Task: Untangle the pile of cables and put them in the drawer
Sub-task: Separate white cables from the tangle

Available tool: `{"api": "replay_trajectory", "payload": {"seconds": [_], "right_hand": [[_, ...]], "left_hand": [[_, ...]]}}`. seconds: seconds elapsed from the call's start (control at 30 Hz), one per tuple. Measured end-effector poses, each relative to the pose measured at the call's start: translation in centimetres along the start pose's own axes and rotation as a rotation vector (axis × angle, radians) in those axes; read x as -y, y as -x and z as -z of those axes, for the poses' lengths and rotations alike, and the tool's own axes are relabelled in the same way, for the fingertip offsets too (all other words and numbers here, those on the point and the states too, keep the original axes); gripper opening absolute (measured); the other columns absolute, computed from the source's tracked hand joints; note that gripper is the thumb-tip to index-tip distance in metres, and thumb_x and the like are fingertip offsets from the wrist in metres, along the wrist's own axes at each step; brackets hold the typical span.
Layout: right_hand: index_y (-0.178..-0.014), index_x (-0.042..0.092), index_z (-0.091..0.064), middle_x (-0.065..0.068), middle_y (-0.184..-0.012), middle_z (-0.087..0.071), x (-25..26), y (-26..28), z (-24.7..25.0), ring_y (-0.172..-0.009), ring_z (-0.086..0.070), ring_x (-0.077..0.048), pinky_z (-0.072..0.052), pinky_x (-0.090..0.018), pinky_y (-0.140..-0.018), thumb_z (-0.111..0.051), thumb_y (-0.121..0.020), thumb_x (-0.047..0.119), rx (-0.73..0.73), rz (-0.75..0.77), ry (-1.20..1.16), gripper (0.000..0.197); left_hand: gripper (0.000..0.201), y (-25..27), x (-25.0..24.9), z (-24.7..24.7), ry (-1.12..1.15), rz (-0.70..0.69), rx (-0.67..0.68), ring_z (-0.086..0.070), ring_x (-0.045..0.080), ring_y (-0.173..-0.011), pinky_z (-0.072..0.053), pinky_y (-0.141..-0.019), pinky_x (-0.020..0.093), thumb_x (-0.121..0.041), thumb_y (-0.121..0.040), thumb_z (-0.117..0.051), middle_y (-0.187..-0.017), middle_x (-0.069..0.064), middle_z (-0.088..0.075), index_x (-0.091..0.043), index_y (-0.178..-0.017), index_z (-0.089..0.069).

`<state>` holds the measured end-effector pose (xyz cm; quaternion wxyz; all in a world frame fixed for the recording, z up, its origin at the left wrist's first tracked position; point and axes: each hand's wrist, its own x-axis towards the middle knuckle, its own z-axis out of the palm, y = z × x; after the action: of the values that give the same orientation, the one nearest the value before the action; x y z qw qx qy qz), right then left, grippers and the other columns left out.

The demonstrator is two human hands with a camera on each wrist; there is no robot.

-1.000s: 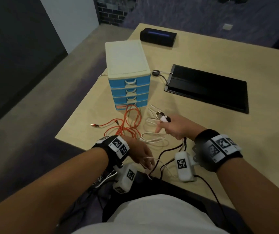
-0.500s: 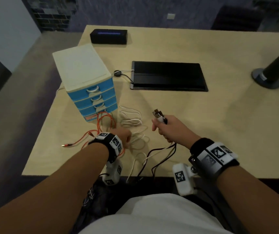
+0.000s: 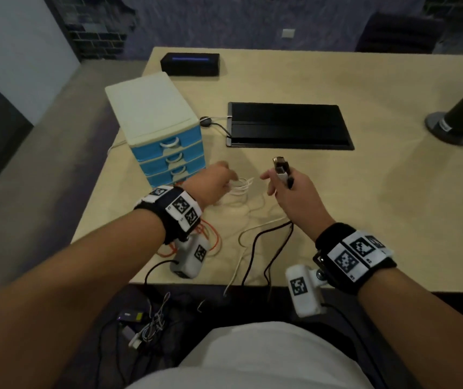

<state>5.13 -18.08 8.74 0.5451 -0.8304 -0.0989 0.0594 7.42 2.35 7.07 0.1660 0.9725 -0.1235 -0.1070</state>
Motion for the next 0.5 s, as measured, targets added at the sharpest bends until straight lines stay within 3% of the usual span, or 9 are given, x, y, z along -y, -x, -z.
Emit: {"api": "replay_trajectory", "payload": {"seconds": [0.07, 0.13, 0.17, 0.23, 0.3, 0.37, 0.43, 0.5], "right_hand": [[-0.104, 0.015, -0.068, 0.005, -0.080, -0.064, 0.6, -0.3, -0.9, -0.068, -0.057, -0.010, -0.048, -0.026, -0.065, -0.048, -0.102, 0.028, -0.047, 0.056, -0.041, 0.023], [-0.111, 0.013, -0.067, 0.005, -0.087, -0.066, 1.2, -0.5, -1.8, -0.080, -0.060, -0.006, -0.046, -0.015, -0.074, -0.049, -0.101, 0.027, -0.069, 0.114, -0.029, 0.025], [-0.113, 0.011, -0.067, 0.006, -0.083, -0.063, 1.3, -0.7, -2.1, -0.076, -0.057, -0.004, -0.042, -0.007, -0.068, -0.050, -0.101, 0.027, -0.069, 0.133, 0.004, 0.026], [-0.111, 0.008, -0.065, 0.007, -0.072, -0.057, 1.7, -1.1, -2.8, -0.063, -0.050, -0.005, -0.037, -0.007, -0.055, -0.050, -0.101, 0.024, -0.059, 0.127, 0.053, 0.024], [-0.110, 0.007, -0.065, 0.002, -0.080, -0.065, 2.2, -1.5, -3.5, -0.073, -0.061, -0.011, -0.041, -0.006, -0.061, -0.050, -0.101, 0.023, -0.030, 0.104, 0.030, 0.024], [-0.111, 0.004, -0.063, -0.006, -0.086, -0.072, 2.8, -1.5, -4.2, -0.078, -0.070, -0.018, -0.056, -0.022, -0.077, -0.049, -0.102, 0.024, 0.036, 0.048, -0.111, 0.026], [-0.107, 0.000, -0.058, -0.010, -0.072, -0.068, 3.6, -1.0, -4.6, -0.060, -0.068, -0.020, -0.060, -0.034, -0.061, -0.049, -0.101, 0.029, 0.130, -0.032, -0.279, 0.030], [-0.102, 0.001, -0.055, -0.009, -0.064, -0.058, 4.2, -0.8, -4.6, -0.047, -0.056, -0.019, -0.050, -0.030, -0.047, -0.048, -0.101, 0.031, 0.189, -0.069, -0.322, 0.031]], "left_hand": [[0.033, 0.7, -0.9, 2.4, 0.057, -0.040, -0.094, -0.058, 0.019, -0.089, -0.048, -0.080, 0.030, -0.015, -0.089, -0.062, -0.104, 0.006, -0.061, -0.011, -0.122, -0.060], [0.033, 1.7, -1.6, 4.2, 0.143, -0.073, -0.147, -0.063, 0.013, -0.083, -0.053, -0.077, 0.026, -0.018, -0.084, -0.069, -0.094, -0.001, -0.067, -0.014, -0.115, -0.063], [0.031, 2.1, -1.8, 4.8, 0.206, -0.082, -0.178, -0.065, 0.010, -0.081, -0.054, -0.077, 0.024, -0.019, -0.082, -0.072, -0.091, -0.004, -0.068, -0.015, -0.111, -0.065], [0.029, 3.0, -2.0, 5.7, 0.384, -0.070, -0.239, -0.069, 0.010, -0.077, -0.056, -0.077, 0.023, -0.020, -0.081, -0.074, -0.086, -0.002, -0.071, -0.013, -0.107, -0.065], [0.032, 3.8, -2.2, 6.2, 0.633, -0.040, -0.279, -0.071, 0.011, -0.071, -0.058, -0.072, 0.024, -0.018, -0.082, -0.073, -0.082, 0.004, -0.072, -0.009, -0.110, -0.060], [0.035, 4.4, -2.2, 6.4, 0.803, -0.022, -0.323, -0.069, 0.008, -0.066, -0.057, -0.067, 0.022, -0.015, -0.082, -0.073, -0.076, 0.002, -0.071, -0.007, -0.112, -0.056], [0.032, 4.7, -2.2, 5.8, 0.881, -0.011, -0.362, -0.068, 0.006, -0.065, -0.056, -0.067, 0.023, -0.013, -0.081, -0.073, -0.073, -0.001, -0.070, -0.008, -0.109, -0.057], [0.028, 4.8, -2.3, 4.8, 0.922, 0.016, -0.418, -0.068, 0.006, -0.069, -0.057, -0.068, 0.025, -0.015, -0.081, -0.074, -0.077, -0.002, -0.070, -0.010, -0.105, -0.060]]}}
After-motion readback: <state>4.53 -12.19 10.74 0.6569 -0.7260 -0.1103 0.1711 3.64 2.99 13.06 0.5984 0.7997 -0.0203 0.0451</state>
